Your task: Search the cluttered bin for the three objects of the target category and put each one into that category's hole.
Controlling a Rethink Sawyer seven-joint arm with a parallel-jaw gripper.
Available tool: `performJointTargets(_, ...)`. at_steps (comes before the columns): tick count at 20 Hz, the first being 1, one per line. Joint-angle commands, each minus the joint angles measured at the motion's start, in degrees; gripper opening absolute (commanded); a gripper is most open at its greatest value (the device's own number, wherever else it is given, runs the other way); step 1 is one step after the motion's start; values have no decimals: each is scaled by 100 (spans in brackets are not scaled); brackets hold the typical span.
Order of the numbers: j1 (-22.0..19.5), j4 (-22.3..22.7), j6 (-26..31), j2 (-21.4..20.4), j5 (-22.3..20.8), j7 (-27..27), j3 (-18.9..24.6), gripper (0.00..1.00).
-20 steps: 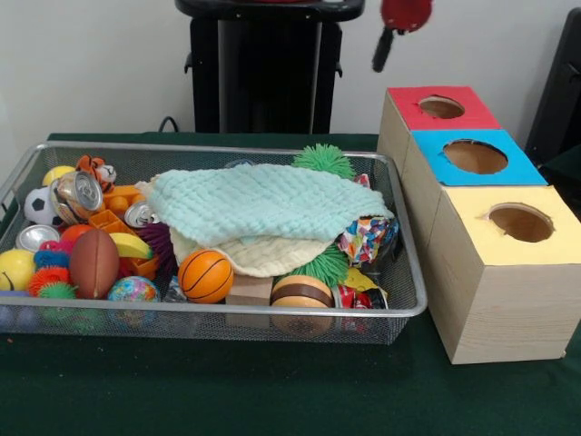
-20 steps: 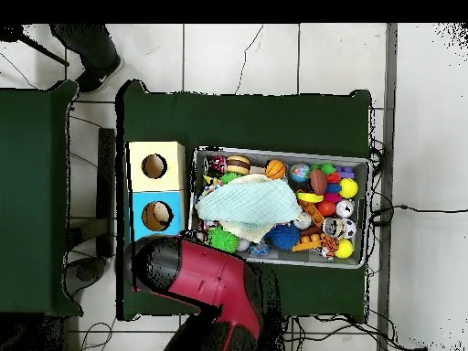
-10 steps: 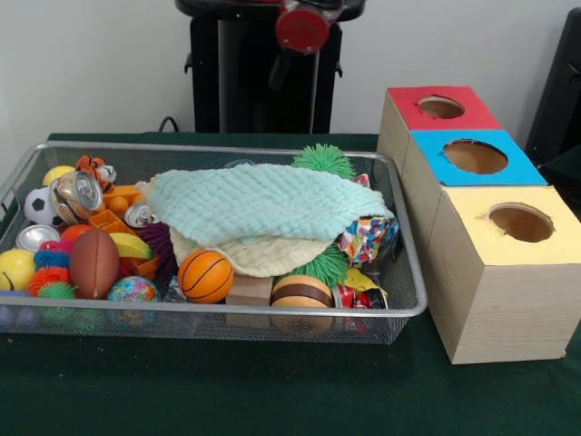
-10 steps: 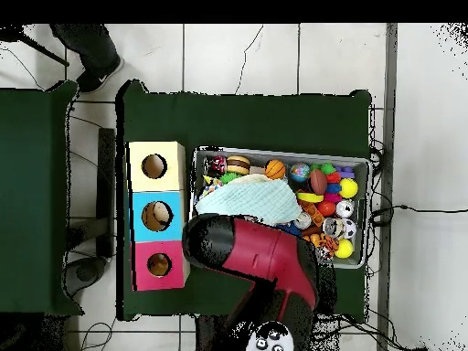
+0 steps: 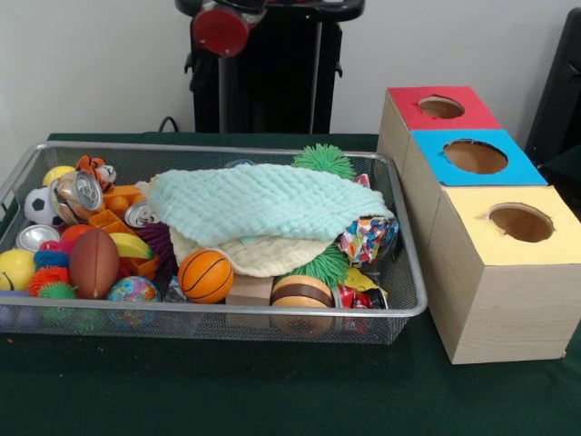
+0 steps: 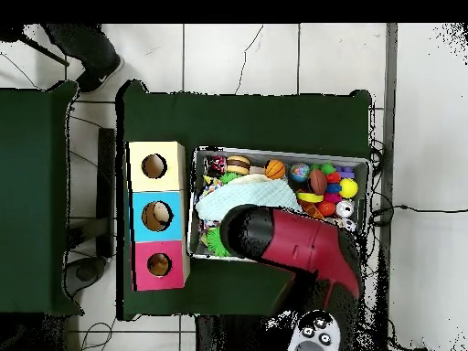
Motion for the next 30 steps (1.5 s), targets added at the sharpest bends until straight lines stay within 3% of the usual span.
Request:
performJointTargets(1, -402, -378, -387, 140, -556, -1228, 817, 0)
performJointTargets(11, -718, -922, -496, 416, -911, -1039, 1023, 0)
performJointTargets(24, -1181, -1037, -795, 796, -1032, -997, 1473, 0)
performJointTargets(28, -1119, -1069, -812, 858, -1145, -812, 1359, 0)
performJointTargets(29, -1105, -1076, -810, 874, -1164, -761, 1333, 100)
performJointTargets(30, -1091, -1082, -859, 899, -1208, -711, 1305, 100)
